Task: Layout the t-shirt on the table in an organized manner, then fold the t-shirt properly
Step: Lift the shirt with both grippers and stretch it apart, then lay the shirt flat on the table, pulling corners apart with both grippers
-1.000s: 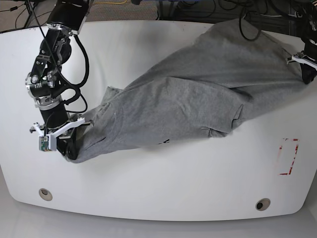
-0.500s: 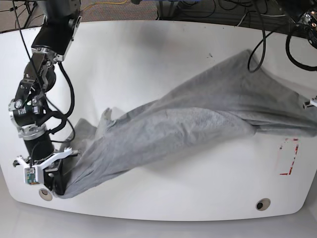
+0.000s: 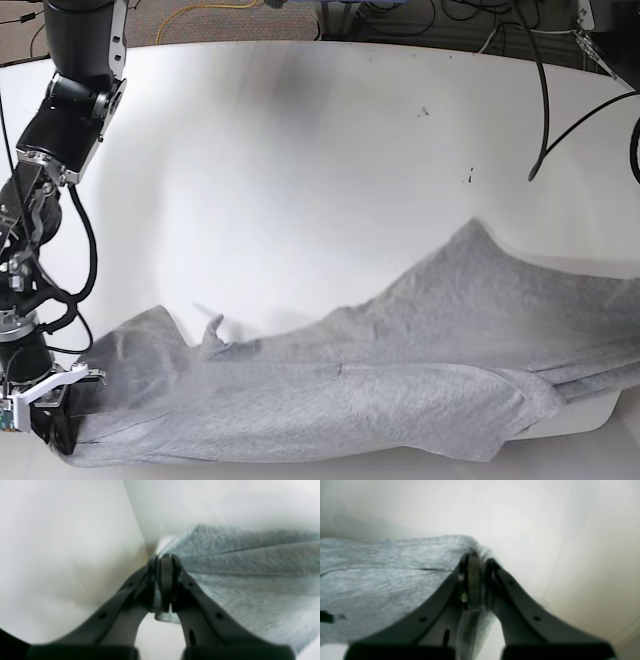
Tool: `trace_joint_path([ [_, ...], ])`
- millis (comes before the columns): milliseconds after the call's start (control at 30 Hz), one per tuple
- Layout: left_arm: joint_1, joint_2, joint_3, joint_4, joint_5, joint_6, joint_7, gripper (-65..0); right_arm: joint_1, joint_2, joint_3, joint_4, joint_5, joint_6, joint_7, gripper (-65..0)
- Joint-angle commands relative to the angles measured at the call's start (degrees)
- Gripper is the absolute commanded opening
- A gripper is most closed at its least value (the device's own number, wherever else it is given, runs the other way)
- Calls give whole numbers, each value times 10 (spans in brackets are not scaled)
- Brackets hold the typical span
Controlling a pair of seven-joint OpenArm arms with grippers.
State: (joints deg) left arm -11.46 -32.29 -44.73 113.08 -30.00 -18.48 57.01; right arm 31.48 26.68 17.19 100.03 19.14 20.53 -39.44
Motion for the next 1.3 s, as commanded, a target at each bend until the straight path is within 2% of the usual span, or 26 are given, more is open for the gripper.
trace_joint_path([
  [0,-16,-27,-4,5,6,5,-14,-650,28,16,5,-1,-3,-8,-3,-644],
  [233,-8,-23,-4,5,4,5,-13,-650,4,16,29,1,24,12,-22,-644],
  [467,59,10,-10,5,3,5,-16,-650,-92,13,79,4,49,12,-24,-644],
  [667,135,59,-28,5,6,4,-18,-650,-203,11,104,-2,80,13,-24,-647],
  [767,169,82,-34,0,6,-1,-18,-650,-260,-2,120,-13,98,15,-24,-647],
  [867,199,95,-35,-7,6,-20,-19,-650,-305,-19,140,-20,101,33,-24,-647],
  [1000,245,119,-35,-7,7,-35,-48,-650,-350,-46,162,-28,97,56,-24,-647],
  [1267,327,130,-30,-8,7,-36,-98,-650,-404,-83,173,-30,55,91,-24,-647],
])
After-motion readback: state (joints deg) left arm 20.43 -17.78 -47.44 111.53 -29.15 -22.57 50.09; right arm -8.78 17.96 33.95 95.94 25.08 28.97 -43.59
